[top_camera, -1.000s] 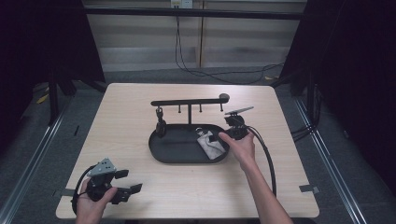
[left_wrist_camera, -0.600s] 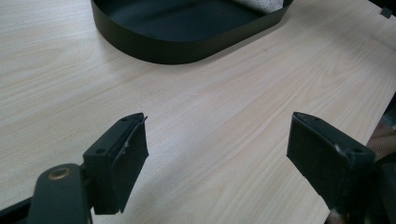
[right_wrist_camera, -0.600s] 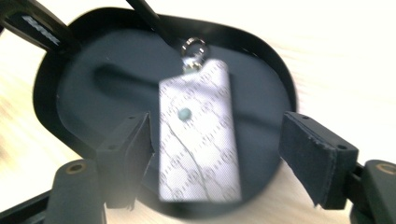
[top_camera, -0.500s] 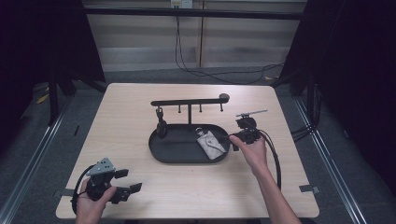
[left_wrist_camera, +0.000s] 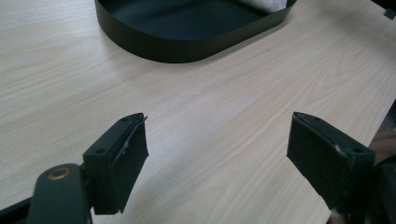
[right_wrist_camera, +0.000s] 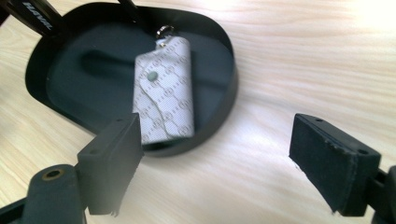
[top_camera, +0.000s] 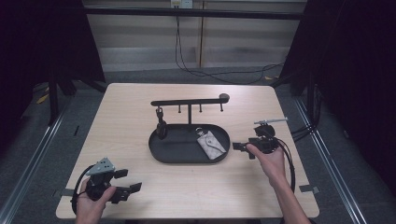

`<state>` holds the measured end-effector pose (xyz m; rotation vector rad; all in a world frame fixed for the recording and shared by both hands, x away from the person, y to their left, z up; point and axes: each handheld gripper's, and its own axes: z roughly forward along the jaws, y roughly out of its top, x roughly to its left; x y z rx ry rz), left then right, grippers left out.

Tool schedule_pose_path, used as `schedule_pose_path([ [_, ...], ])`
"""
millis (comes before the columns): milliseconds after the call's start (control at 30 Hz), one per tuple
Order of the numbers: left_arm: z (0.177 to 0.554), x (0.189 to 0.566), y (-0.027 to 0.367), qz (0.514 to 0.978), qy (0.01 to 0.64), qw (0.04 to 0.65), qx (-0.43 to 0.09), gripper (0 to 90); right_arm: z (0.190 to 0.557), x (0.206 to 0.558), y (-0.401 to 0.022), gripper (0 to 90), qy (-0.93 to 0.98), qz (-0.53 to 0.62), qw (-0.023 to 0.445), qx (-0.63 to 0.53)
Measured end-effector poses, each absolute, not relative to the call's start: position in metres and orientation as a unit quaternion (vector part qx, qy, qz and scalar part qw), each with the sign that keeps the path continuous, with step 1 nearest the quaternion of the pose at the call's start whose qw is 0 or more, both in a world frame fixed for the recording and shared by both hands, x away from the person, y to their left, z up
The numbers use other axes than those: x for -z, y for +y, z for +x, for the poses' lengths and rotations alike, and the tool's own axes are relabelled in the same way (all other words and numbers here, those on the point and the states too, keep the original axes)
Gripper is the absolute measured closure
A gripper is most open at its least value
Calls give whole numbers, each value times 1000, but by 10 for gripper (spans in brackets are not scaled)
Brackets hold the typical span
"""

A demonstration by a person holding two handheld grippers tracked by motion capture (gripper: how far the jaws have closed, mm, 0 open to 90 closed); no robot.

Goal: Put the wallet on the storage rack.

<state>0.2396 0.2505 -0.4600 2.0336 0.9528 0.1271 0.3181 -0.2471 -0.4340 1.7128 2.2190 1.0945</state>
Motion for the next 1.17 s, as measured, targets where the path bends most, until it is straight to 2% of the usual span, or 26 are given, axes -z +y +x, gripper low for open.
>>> schedule_pose_path([
  [533,239,460,248,818,380,428,-57,199,263,437,-291,175,729,578,110,-351],
  [900,239,460,251,814,384,432,-56,196,234,456,-301,208,723,578,126,-357],
  [1167,239,458,253,811,383,438,-59,195,224,472,-305,190,722,583,130,-348],
])
